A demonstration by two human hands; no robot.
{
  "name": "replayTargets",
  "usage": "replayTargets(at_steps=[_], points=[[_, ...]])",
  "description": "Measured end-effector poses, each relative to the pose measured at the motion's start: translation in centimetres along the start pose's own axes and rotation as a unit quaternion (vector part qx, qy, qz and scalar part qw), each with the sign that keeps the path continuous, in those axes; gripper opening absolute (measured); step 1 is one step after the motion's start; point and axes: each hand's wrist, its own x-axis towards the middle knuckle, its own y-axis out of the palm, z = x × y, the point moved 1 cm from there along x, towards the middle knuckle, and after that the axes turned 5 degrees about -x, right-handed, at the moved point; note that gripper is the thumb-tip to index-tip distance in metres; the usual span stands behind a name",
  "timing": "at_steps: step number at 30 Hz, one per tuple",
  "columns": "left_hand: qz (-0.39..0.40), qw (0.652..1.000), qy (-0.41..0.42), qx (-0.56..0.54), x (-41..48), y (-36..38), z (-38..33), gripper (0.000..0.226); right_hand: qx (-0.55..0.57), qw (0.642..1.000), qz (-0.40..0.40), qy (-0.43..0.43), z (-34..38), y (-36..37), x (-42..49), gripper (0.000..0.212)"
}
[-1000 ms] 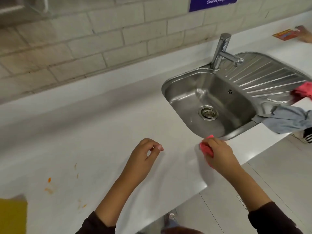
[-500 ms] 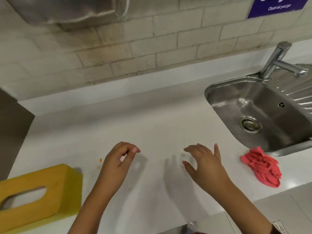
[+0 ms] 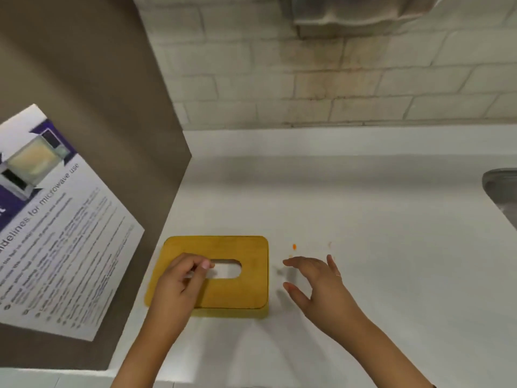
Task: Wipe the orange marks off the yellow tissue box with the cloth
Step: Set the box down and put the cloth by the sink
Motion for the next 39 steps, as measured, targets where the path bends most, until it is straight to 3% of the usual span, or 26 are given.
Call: replayTargets(at_steps=[3, 7, 12, 14, 22, 30, 39], points=[[-0.030, 0.998, 0.011, 0.058, -0.2, -1.9, 1.7, 0.017, 0.005, 1.000, 0.028, 0.006, 1.9, 1.6, 0.4, 0.043], [-0.098, 0.988, -0.014, 0.116, -0.3, -3.5, 3.8, 0.015, 0.051, 0.995, 0.079, 0.024, 3.4, 2.9, 0.5, 0.073], [-0.108, 0.987, -0.106, 0.056, -1.0, -3.4, 6.2, 0.054, 0.048, 0.992, 0.115, 0.025, 3.5, 3.7, 0.4, 0.086], [-0.098, 0.986, -0.131, 0.020, -1.1, -3.1, 6.6, 0.059, 0.058, 0.989, 0.130, 0.032, 3.5, 3.8, 0.5, 0.088], [-0.072, 0.990, -0.124, 0.012, 1.8, -2.6, 6.4, 0.055, 0.047, 0.984, 0.159, 0.059, 3.0, 3.8, 3.6, 0.082], [-0.078, 0.991, -0.104, 0.032, 11.9, -0.3, 6.7, 0.050, -0.119, 0.990, 0.072, 0.025, 1.2, 3.0, 11.7, 0.054], [-0.054, 0.986, -0.143, 0.063, 23.0, 2.3, 6.7, 0.059, -0.205, 0.975, 0.074, 0.040, -0.9, 1.7, 21.7, 0.041]])
